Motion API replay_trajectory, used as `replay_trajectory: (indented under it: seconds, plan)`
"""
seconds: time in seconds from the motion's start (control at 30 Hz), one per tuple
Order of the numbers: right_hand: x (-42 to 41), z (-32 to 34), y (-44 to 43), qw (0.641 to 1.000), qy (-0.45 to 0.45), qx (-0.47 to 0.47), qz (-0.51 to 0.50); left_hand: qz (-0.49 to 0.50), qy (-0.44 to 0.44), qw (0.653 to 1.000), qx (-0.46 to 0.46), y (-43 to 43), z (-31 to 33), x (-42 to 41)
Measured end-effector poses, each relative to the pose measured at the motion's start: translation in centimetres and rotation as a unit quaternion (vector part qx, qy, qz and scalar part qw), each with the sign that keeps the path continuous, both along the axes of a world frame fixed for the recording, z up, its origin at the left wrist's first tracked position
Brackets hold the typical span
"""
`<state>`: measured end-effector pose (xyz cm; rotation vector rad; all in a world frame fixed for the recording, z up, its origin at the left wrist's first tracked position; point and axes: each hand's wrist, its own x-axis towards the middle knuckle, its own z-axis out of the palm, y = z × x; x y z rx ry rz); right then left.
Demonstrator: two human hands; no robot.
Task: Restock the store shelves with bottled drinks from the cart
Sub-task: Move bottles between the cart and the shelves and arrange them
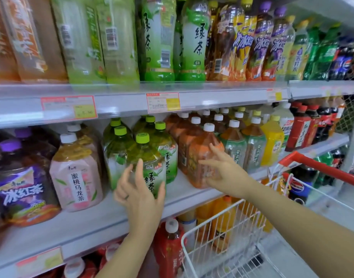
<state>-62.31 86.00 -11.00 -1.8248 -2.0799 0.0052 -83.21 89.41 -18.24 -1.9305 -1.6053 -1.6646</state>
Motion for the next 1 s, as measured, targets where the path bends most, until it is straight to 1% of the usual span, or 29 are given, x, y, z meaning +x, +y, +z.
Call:
replay_trajectory:
  seconds: [0.07, 0.13, 0.17, 0.2, 0.23, 0.27, 0.3, 0.37, 0.4, 0.43, 0.5, 0.53, 0.7, 0.83, 0.93, 1.0]
  plan:
    - [2.0, 0.7, -2.1, 0.999, 0.008, -0.042, -0.001, -0.043, 0.045, 0.997, 0.048, -1.9, 0.0, 1.9]
    - [5.2, 0.7, -4.6, 0.997, -0.015, -0.063, -0.043, -0.108, 0.081, 0.988, 0.075, -3.7, -0.2, 3.9]
    - [7.1, 0.3, -6.0, 0.994, -0.025, -0.070, -0.076, -0.151, 0.101, 0.981, 0.072, -4.4, -0.3, 5.1]
    - [8.9, 0.0, -7.4, 0.990, -0.039, -0.077, -0.112, -0.201, 0.122, 0.971, 0.050, -5.1, -0.4, 6.3]
    - [10.8, -0.4, -8.9, 0.983, -0.060, -0.087, -0.149, -0.249, 0.149, 0.957, 0.004, -5.7, -0.5, 7.5]
    - [12.5, -0.9, -10.3, 0.972, -0.088, -0.101, -0.191, -0.284, 0.184, 0.939, -0.057, -6.1, -0.8, 8.8]
    - [14.2, -1.2, -11.8, 0.958, -0.118, -0.116, -0.236, -0.297, 0.223, 0.920, -0.122, -6.4, -1.2, 10.0]
    - [17.1, -1.8, -14.6, 0.921, -0.166, -0.147, -0.320, -0.276, 0.292, 0.888, -0.224, -6.4, -2.4, 12.0]
    - [18.3, -2.1, -15.9, 0.906, -0.187, -0.160, -0.345, -0.260, 0.318, 0.875, -0.257, -6.3, -2.8, 12.8]
    - [19.2, -2.5, -16.9, 0.895, -0.210, -0.166, -0.358, -0.246, 0.333, 0.868, -0.273, -6.2, -3.1, 13.4]
    - [20.5, -3.1, -18.5, 0.880, -0.252, -0.143, -0.377, -0.224, 0.352, 0.864, -0.282, -6.1, -3.5, 14.6]
    - [21.0, -3.0, -19.0, 0.877, -0.257, -0.125, -0.387, -0.215, 0.353, 0.866, -0.282, -6.0, -3.6, 15.1]
    - [23.5, -1.8, -20.4, 0.876, -0.183, -0.104, -0.434, -0.173, 0.337, 0.881, -0.282, -5.8, -3.9, 18.1]
    - [24.3, -2.5, -20.6, 0.877, -0.194, -0.079, -0.432, -0.153, 0.356, 0.875, -0.290, -5.7, -4.3, 19.3]
    - [24.4, -2.3, -21.2, 0.875, -0.185, -0.075, -0.442, -0.165, 0.367, 0.858, -0.319, -5.9, -3.8, 19.3]
    - [24.3, -1.7, -22.2, 0.867, -0.169, -0.101, -0.457, -0.178, 0.370, 0.835, -0.367, -6.3, -3.0, 19.6]
